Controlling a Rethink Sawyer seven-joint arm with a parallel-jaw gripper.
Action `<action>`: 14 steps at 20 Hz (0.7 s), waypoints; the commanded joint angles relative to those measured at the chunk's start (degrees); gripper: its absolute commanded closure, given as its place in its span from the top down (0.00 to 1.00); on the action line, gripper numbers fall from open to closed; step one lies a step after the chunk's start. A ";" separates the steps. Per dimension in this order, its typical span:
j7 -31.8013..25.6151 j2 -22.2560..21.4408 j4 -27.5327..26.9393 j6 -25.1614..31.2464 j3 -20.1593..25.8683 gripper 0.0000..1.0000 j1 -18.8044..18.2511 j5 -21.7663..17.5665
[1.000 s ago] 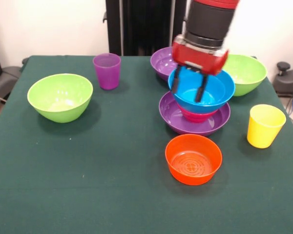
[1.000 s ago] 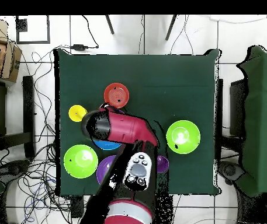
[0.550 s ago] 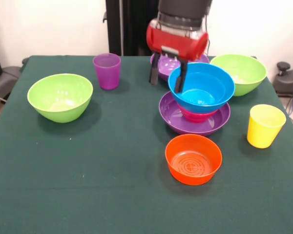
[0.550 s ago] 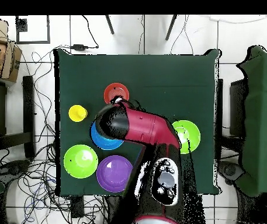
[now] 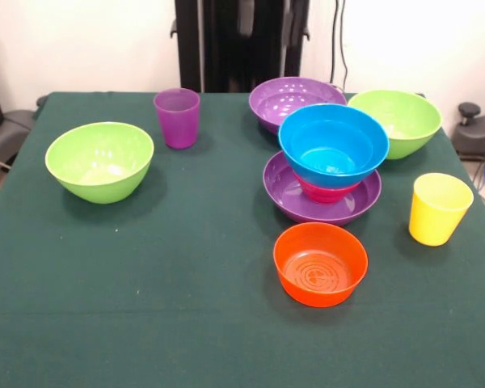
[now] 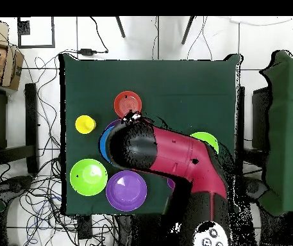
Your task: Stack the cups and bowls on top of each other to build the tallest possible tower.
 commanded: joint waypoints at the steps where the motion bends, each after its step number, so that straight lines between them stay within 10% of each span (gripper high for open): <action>1: -18.46 -2.11 3.97 4.60 11.09 1.00 -5.53 -4.19; 14: -7.14 -2.37 8.29 0.34 11.18 1.00 -2.84 -7.66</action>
